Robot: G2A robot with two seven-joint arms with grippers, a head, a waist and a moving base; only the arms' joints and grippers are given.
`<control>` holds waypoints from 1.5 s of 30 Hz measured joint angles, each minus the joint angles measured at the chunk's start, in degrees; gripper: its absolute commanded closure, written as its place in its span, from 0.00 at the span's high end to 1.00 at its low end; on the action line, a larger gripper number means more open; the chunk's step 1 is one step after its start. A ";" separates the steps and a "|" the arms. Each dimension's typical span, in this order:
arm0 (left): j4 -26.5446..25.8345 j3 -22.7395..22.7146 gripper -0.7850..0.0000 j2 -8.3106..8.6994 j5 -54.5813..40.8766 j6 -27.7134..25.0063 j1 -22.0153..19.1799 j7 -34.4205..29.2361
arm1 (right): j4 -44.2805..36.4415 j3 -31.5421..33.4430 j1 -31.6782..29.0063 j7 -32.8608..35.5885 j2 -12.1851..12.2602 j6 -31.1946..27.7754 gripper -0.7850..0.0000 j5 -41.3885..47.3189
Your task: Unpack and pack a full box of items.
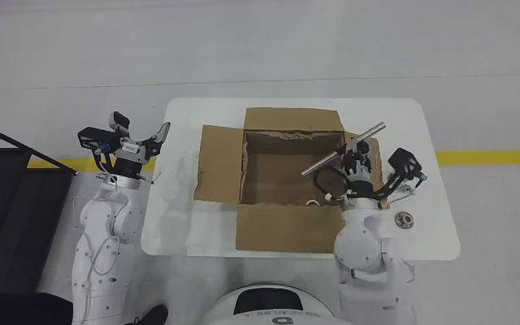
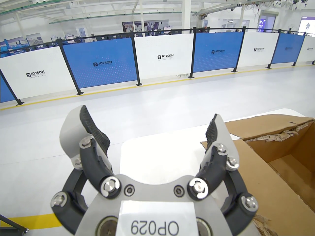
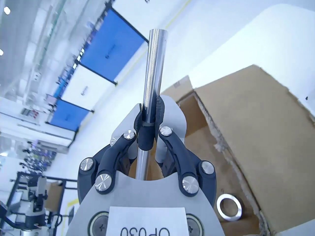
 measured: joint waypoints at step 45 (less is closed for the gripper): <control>0.00 0.00 1.00 0.00 0.00 0.00 0.00 0.00 | 32.65 34.73 11.81 9.21 6.39 -5.02 0.00 -4.31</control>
